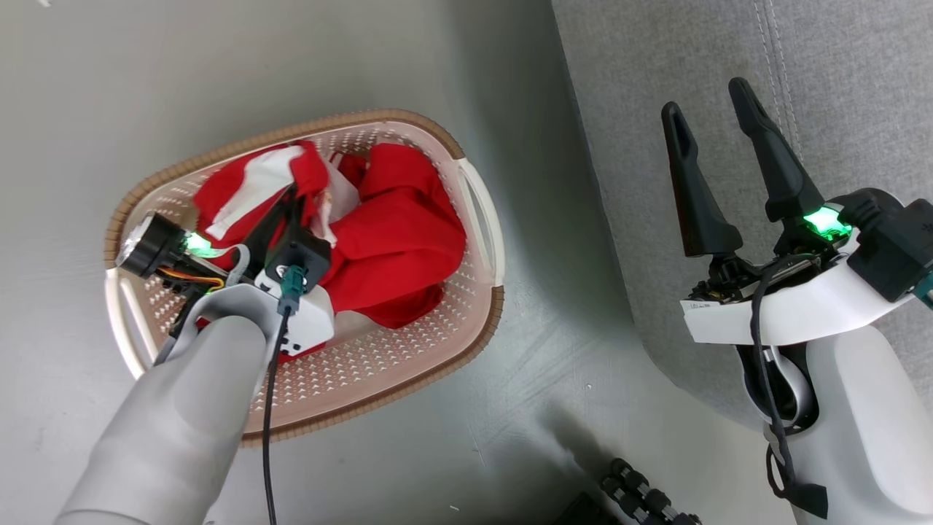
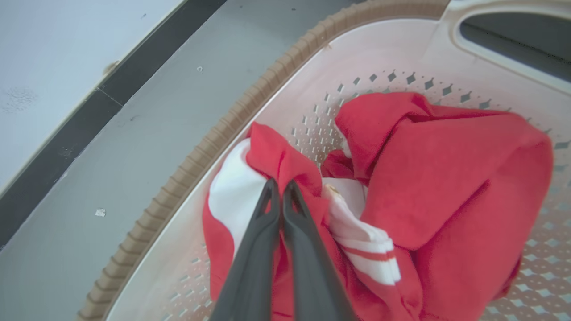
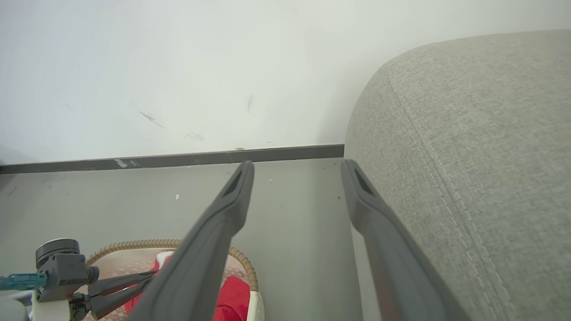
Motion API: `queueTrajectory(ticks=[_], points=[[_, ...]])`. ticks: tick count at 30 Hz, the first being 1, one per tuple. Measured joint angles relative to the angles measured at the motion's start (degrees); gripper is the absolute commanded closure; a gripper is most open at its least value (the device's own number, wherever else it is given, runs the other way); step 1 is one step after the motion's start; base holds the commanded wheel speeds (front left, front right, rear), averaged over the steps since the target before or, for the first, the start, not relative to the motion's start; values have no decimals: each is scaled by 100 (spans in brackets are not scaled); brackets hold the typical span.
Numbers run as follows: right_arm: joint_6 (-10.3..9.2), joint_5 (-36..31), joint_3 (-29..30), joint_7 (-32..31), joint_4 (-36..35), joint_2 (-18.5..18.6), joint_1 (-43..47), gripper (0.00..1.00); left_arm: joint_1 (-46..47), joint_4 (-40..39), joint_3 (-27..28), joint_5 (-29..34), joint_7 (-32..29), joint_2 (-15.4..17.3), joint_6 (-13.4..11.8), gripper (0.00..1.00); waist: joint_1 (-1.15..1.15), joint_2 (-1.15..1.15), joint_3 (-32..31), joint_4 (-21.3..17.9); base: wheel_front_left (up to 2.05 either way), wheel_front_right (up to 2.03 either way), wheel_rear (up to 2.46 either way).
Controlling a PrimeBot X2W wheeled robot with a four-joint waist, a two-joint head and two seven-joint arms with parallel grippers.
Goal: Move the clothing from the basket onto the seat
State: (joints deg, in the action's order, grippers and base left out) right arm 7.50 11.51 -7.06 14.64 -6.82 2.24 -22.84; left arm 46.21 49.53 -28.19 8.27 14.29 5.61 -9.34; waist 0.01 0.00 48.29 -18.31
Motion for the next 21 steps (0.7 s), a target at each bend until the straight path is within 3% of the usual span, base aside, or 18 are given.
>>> queueTrajectory(ticks=[21], points=[[0, -455, 112, 0, 230, 19, -5, 0, -1168, -2510, 79, -433, 18, 203, -66, 100, 0, 0, -749, 606, 0, 0, 0]])
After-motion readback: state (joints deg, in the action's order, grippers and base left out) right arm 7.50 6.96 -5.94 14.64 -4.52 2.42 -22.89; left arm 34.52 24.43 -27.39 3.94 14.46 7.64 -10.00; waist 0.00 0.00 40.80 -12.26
